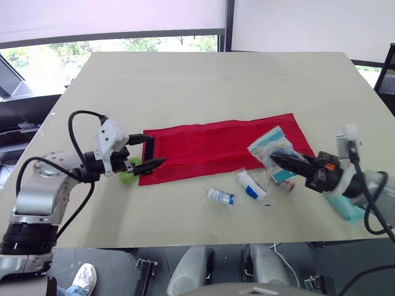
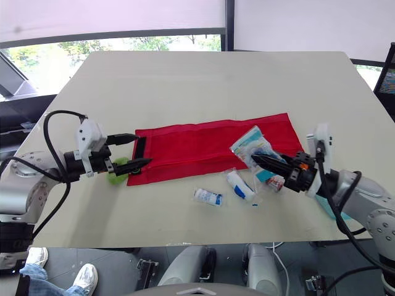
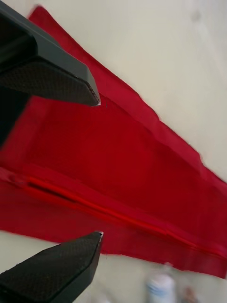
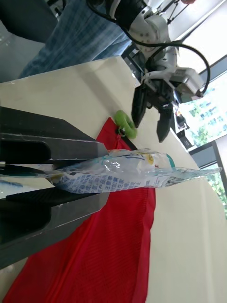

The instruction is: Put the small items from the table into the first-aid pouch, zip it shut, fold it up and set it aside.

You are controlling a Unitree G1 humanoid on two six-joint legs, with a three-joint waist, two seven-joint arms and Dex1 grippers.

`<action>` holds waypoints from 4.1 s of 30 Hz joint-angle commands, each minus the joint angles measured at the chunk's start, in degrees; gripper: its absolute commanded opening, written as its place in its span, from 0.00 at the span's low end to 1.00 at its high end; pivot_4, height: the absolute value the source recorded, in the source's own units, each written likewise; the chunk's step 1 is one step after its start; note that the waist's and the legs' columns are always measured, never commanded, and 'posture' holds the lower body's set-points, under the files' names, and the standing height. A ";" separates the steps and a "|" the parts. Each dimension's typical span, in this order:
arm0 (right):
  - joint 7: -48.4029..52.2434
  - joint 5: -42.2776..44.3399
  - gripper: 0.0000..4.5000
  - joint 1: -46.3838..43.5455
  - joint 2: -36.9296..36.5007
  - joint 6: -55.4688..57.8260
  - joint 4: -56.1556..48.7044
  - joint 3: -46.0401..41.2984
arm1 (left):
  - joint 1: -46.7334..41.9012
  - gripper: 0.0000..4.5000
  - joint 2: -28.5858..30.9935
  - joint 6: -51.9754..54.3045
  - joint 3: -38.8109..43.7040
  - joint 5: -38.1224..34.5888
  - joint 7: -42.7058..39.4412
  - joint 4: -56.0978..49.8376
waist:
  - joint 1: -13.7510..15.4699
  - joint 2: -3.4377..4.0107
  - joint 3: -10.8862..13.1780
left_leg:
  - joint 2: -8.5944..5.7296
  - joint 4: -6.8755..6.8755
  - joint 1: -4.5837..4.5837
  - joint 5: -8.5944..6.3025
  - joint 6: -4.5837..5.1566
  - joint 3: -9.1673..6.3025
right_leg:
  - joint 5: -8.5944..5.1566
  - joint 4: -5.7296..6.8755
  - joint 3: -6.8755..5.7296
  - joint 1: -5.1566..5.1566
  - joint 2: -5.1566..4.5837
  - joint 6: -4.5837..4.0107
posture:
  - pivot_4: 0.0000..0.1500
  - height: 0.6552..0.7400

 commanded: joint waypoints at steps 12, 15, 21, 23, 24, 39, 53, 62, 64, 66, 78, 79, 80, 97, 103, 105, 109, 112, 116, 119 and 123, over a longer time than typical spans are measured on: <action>8.68 -11.32 0.03 1.76 -3.68 -5.93 -1.14 0.60 | -5.27 0.99 -0.41 -8.95 -4.36 7.72 -7.88 12.40 | 0.17 -0.04 0.05 | 0.01 0.02 -0.03 -0.04 0.07 -0.04 | 0.14 -0.05 -0.13 0.02 -0.04 0.25 | 1.00 0.99; 10.21 -14.77 0.03 0.20 -3.14 -8.44 -1.49 2.84 | -9.96 0.99 -0.91 -10.15 -6.62 9.09 -10.60 16.73 | 0.18 -0.05 0.06 | 0.01 0.08 -0.04 -0.03 0.07 -0.03 | 0.17 -0.04 -0.17 0.03 -0.04 0.28 | 1.00 0.99; 11.66 -20.74 0.03 0.26 -3.01 -11.09 -3.19 6.99 | -17.16 0.99 -2.62 -7.89 -9.47 9.75 -14.40 22.39 | 0.01 -0.07 0.07 | 0.00 0.08 -0.06 -0.01 0.03 -0.03 | 0.17 -0.04 -0.20 0.02 -0.02 0.29 | 1.00 0.99; 11.25 -21.53 0.03 0.26 -2.36 -11.43 -3.35 7.51 | -19.33 0.99 -3.36 -7.36 -10.28 10.35 -15.16 24.07 | -0.01 -0.09 0.08 | -0.01 0.09 -0.08 0.05 -0.07 -0.03 | 0.17 -0.04 -0.20 0.02 -0.02 0.29 | 1.00 0.99; 11.10 -21.82 0.03 0.25 -2.08 -11.50 -3.41 7.65 | -20.06 0.99 -3.55 -7.65 -10.67 10.88 -15.54 24.84 | -0.04 -0.09 0.08 | -0.01 0.11 -0.09 0.08 -0.12 -0.03 | 0.17 -0.04 -0.21 0.02 -0.01 0.29 | 1.00 0.99; 7.75 -21.29 0.03 1.05 -0.56 -10.73 -5.96 6.97 | -23.09 0.99 -5.68 -21.66 -15.18 19.95 -14.71 32.86 | -0.18 -0.14 0.11 | -0.01 0.26 -0.07 -0.01 0.04 -0.04 | 0.18 0.15 -0.20 0.02 -0.02 0.29 | 1.00 0.99; 7.04 -21.34 0.03 0.14 -0.14 -10.57 -5.88 7.94 | -23.29 0.03 -7.32 -21.03 -15.54 20.02 -17.16 36.58 | -0.13 -0.14 0.09 | -0.02 0.35 -0.05 -0.02 0.05 -0.05 | 0.18 0.25 -0.23 0.04 -0.01 0.30 | 1.00 0.99; 6.32 -21.41 0.03 0.59 0.19 -10.47 -6.51 7.98 | -23.05 0.03 -7.46 -9.56 -13.25 13.48 -22.53 31.91 | -0.28 -0.13 0.08 | -0.03 0.38 -0.04 -0.01 0.04 -0.04 | 0.17 0.26 -0.23 0.07 0.02 0.30 | 1.00 0.99; 5.52 -20.82 0.03 0.61 0.62 -9.98 -6.77 8.02 | -22.30 0.03 -6.85 -6.64 -12.50 12.03 -23.46 29.42 | -0.32 -0.14 0.08 | -0.03 0.39 -0.04 0.00 0.02 -0.04 | 0.17 0.26 -0.23 0.06 0.02 0.30 | 1.00 0.99; 4.00 -19.73 0.03 0.32 1.48 -8.79 -7.10 8.37 | -21.62 0.03 -6.55 -3.27 -11.58 10.48 -23.78 26.64 | -0.32 -0.15 0.09 | -0.03 0.39 -0.05 0.08 -0.11 -0.03 | 0.17 0.26 -0.22 0.06 0.02 0.30 | 1.00 0.99; -17.17 -8.11 0.03 -5.48 14.96 7.39 -5.05 16.54 | -15.39 0.03 -14.30 15.99 -6.07 0.88 -9.86 6.20 | -0.33 -0.18 0.08 | -0.05 0.47 -0.07 0.10 -0.14 -0.07 | 0.18 0.27 -0.16 0.06 -0.01 0.29 | 1.00 0.99; -19.64 -6.39 0.03 -6.59 16.67 8.74 -3.91 16.47 | -14.67 0.03 -15.24 16.66 -6.35 0.76 -8.53 4.58 | -0.36 -0.19 0.07 | -0.05 0.47 -0.08 0.10 -0.16 -0.07 | 0.18 0.27 -0.16 0.05 0.00 0.29 | 1.00 0.99; -22.61 -3.38 0.03 -7.72 18.33 10.56 -2.62 16.19 | -14.11 0.03 -16.31 17.25 -6.54 0.74 -7.14 3.30 | -0.34 -0.17 0.09 | -0.04 0.47 -0.06 0.11 -0.16 -0.07 | 0.18 0.28 -0.17 0.06 0.00 0.29 | 1.00 0.99; -58.91 22.16 0.03 -15.75 30.94 16.40 14.33 18.99 | -13.60 0.03 -27.22 18.08 -8.88 0.53 5.42 -3.33 | -0.38 -0.16 0.07 | -0.09 0.47 -0.04 0.13 -0.19 -0.03 | 0.19 0.38 -0.11 0.04 0.05 0.27 | 1.00 0.99; -64.93 26.01 0.03 -17.08 34.08 13.21 18.95 18.12 | -12.00 0.03 -26.71 16.86 -10.37 0.37 3.53 -5.96 | -0.48 -0.16 0.07 | -0.09 0.47 -0.03 0.13 -0.19 -0.02 | 0.19 0.40 -0.07 0.03 0.11 0.27 | 1.00 0.99; -66.86 27.91 0.03 -17.77 35.35 11.77 20.47 17.57 | -11.29 0.03 -25.77 15.61 -11.27 0.92 2.15 -6.44 | -0.54 -0.16 0.07 | -0.09 0.47 -0.02 0.13 -0.18 -0.02 | 0.19 0.40 -0.06 0.03 0.12 0.27 | 1.00 0.99; -70.13 31.28 0.03 -18.42 36.65 9.94 22.45 17.44 | -11.21 0.03 -25.92 14.85 -10.98 0.49 2.95 -6.48 | -0.59 -0.15 0.07 | -0.08 0.47 0.00 0.13 -0.18 -0.02 | 0.18 0.41 -0.03 0.03 0.15 0.26 | 1.00 0.99; -71.36 32.91 0.03 -18.46 37.14 9.03 23.16 17.64 | -10.88 0.03 -26.06 14.60 -10.87 0.39 3.31 -6.63 | -0.60 -0.15 0.07 | -0.08 0.47 0.00 0.13 -0.18 -0.02 | 0.18 0.41 -0.01 0.04 0.17 0.26 | 1.00 0.99; -71.36 33.46 0.03 -18.04 36.59 9.01 23.53 18.09 | -11.24 0.03 -27.01 14.83 -9.92 -0.06 4.92 -5.97 | -0.62 -0.15 0.07 | -0.08 0.47 0.00 0.13 -0.18 -0.02 | 0.18 0.41 0.01 0.03 0.21 0.26 | 1.00 0.99; -71.20 33.35 0.03 -17.23 36.83 8.47 23.96 18.19 | -11.32 0.03 -27.65 15.53 -9.63 -0.96 5.26 -6.45 | -0.61 -0.15 0.07 | -0.08 0.47 0.00 0.12 -0.17 -0.02 | 0.18 0.41 0.02 0.04 0.22 0.26 | 1.00 0.99; -70.84 32.83 0.03 -17.37 37.69 6.90 25.17 17.47 | -10.86 0.03 -27.76 15.49 -9.83 -1.35 5.02 -7.25 | -0.69 -0.15 0.07 | -0.06 0.47 0.00 0.12 -0.17 -0.01 | 0.18 0.41 0.04 0.04 0.25 0.26 | 1.00 0.99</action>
